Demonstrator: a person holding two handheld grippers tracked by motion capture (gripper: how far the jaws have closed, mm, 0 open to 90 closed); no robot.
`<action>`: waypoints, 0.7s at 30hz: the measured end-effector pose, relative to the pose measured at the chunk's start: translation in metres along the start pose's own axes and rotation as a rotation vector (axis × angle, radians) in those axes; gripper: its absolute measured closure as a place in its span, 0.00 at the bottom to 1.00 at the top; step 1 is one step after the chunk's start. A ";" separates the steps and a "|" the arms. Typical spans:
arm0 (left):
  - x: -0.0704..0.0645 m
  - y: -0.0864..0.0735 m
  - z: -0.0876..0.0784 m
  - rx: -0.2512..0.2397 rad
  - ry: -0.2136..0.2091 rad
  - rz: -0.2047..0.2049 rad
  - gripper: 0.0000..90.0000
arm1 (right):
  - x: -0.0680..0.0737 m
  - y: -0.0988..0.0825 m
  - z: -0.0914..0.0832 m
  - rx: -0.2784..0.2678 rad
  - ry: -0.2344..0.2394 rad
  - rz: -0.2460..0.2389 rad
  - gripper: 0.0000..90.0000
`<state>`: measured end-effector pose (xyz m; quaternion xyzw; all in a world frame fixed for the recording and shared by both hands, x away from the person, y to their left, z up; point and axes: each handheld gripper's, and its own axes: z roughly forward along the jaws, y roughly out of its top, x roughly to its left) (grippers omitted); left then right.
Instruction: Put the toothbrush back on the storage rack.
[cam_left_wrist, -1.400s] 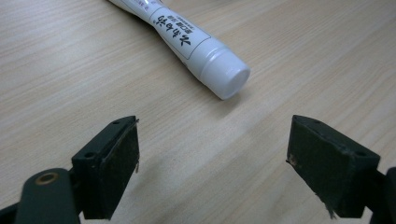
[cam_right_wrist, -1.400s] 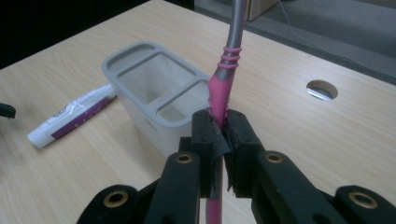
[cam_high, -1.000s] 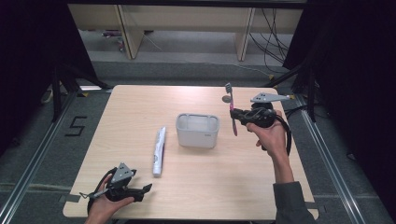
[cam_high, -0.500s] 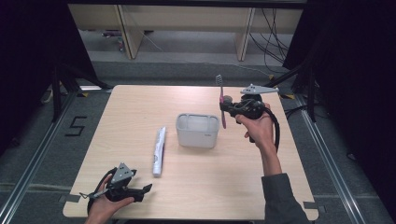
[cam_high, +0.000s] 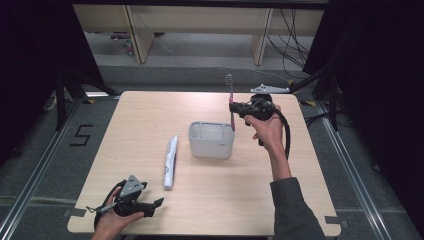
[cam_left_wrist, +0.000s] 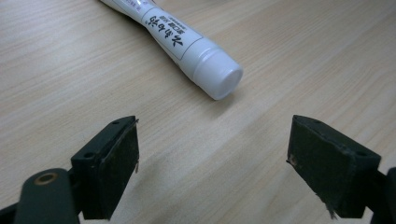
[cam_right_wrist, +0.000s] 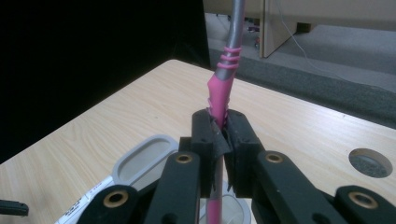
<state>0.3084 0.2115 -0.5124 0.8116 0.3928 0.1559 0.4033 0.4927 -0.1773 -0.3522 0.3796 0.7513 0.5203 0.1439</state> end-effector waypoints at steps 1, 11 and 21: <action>0.000 0.000 0.000 0.005 0.004 -0.007 0.18 | -0.001 -0.002 0.005 0.011 0.009 0.011 0.93; 0.000 0.000 0.000 -0.001 0.006 -0.005 0.18 | -0.004 -0.005 0.016 -0.004 -0.005 0.046 0.93; 0.000 0.000 -0.001 0.005 0.001 -0.002 0.18 | -0.006 -0.018 0.026 0.009 -0.001 0.045 0.93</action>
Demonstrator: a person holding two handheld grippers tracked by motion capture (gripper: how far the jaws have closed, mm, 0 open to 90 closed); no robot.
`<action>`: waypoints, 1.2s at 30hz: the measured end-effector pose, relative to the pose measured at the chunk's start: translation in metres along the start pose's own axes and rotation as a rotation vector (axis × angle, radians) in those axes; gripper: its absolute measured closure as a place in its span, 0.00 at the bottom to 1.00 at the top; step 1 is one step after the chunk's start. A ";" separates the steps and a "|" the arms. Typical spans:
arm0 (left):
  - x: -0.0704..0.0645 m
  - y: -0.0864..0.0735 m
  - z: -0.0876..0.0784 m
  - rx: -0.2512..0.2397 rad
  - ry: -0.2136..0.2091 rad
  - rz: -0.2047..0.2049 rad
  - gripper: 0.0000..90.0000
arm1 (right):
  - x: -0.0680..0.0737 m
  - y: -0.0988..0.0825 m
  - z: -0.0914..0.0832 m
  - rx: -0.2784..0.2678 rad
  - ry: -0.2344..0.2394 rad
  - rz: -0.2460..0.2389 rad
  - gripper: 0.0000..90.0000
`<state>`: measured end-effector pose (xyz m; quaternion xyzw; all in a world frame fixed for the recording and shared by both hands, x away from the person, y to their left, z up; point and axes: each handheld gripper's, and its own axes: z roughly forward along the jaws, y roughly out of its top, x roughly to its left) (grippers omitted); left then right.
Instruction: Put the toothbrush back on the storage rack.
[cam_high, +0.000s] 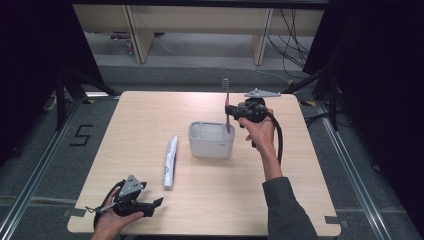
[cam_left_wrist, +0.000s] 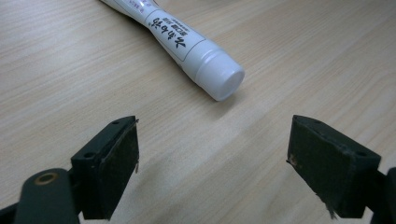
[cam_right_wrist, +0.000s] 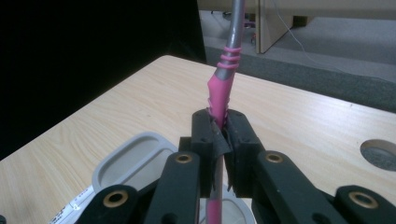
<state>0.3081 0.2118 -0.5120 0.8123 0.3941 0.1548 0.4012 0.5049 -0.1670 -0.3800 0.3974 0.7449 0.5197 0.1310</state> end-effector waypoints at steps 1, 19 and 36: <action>0.000 0.000 0.000 -0.003 0.000 0.000 0.18 | -0.001 -0.003 0.001 -0.008 0.001 0.005 0.93; -0.001 0.000 0.001 -0.001 0.003 0.004 0.18 | -0.008 -0.028 0.008 0.013 -0.013 0.012 0.93; 0.000 0.000 0.000 0.007 0.000 0.009 0.18 | -0.008 -0.043 0.011 0.044 -0.025 -0.003 0.92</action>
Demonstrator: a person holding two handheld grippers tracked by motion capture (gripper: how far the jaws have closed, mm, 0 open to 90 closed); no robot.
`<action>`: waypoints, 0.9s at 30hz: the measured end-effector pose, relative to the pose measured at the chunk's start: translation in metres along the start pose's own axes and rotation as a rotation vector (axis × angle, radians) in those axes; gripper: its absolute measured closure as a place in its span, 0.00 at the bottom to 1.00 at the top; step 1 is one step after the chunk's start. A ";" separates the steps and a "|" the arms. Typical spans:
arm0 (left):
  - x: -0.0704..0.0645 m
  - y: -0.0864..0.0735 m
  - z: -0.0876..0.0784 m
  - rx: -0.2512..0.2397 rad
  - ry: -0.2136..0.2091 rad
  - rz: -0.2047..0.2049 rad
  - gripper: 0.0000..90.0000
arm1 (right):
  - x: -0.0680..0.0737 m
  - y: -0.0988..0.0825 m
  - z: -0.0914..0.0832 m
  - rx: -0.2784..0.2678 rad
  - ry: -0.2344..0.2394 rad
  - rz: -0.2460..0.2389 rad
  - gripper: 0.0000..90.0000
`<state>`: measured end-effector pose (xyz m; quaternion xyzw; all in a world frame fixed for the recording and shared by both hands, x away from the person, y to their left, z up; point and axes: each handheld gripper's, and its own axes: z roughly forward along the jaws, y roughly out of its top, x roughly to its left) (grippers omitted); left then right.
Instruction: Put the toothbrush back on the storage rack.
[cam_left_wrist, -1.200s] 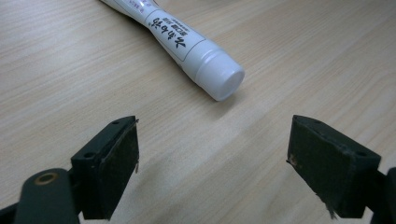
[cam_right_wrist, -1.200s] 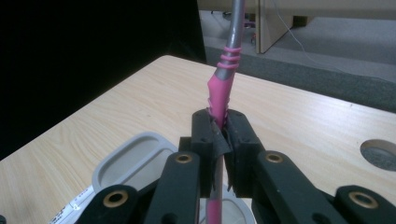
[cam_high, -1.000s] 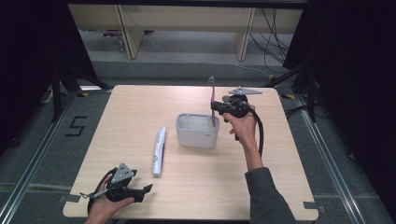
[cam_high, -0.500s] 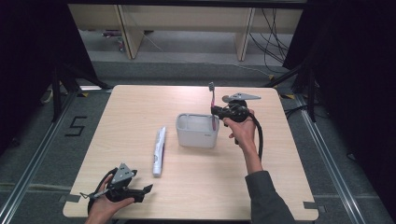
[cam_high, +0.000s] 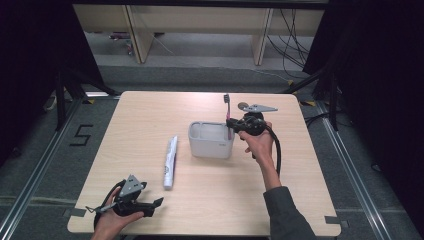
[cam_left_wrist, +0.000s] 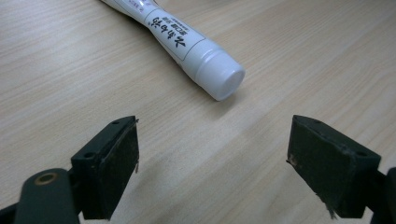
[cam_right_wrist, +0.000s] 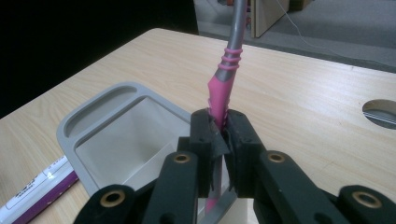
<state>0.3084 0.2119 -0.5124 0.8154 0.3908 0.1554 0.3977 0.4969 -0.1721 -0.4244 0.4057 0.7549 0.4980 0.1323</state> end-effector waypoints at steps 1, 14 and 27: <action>0.000 0.000 0.000 -0.001 0.001 -0.005 0.18 | -0.001 -0.001 0.000 -0.011 -0.008 -0.012 0.91; 0.000 0.000 0.000 -0.004 0.001 -0.001 0.18 | 0.004 -0.002 -0.008 0.005 -0.037 -0.030 0.78; 0.000 0.000 0.000 -0.003 0.005 -0.007 0.18 | 0.008 0.000 -0.031 -0.027 -0.043 -0.045 0.61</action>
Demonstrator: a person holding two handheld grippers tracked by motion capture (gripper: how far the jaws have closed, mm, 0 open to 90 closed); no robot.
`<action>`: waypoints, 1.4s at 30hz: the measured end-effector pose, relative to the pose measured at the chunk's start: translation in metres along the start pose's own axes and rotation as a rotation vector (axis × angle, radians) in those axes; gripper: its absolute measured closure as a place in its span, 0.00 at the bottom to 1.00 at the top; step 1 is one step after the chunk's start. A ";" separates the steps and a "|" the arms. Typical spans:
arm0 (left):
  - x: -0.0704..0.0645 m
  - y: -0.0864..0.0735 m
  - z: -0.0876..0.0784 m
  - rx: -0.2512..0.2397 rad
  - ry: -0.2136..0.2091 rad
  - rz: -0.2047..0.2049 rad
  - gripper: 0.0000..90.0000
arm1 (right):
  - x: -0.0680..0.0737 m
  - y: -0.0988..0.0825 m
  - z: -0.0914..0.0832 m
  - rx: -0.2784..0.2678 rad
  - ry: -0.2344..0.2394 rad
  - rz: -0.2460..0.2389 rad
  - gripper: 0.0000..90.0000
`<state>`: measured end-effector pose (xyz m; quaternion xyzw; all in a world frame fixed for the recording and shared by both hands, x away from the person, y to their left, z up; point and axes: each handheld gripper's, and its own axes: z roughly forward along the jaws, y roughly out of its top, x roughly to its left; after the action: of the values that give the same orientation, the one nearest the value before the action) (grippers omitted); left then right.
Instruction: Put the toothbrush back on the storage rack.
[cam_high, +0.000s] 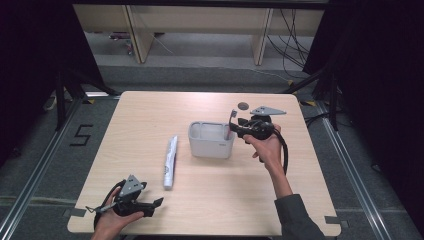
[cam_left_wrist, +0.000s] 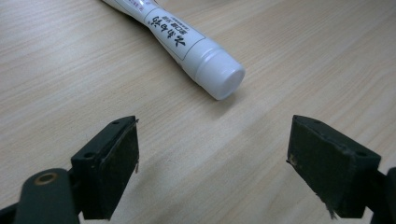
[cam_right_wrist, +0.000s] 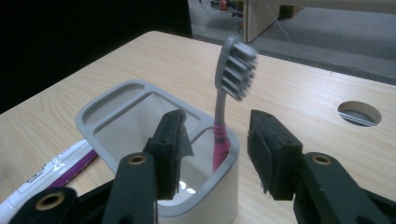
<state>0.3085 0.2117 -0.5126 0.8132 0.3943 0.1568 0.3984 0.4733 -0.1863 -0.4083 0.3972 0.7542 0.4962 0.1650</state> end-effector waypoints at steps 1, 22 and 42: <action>0.000 0.000 0.000 -0.001 -0.001 -0.005 0.18 | 0.002 -0.001 -0.003 0.005 -0.013 0.032 0.59; 0.001 0.000 0.001 0.012 -0.003 0.002 0.18 | 0.009 -0.019 -0.034 0.037 -0.029 -0.008 0.47; 0.001 0.000 -0.001 -0.007 -0.003 -0.007 0.18 | 0.008 -0.043 -0.055 0.061 -0.056 0.014 0.34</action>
<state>0.3089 0.2127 -0.5121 0.8105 0.3960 0.1556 0.4025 0.4136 -0.2223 -0.4198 0.4208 0.7614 0.4629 0.1703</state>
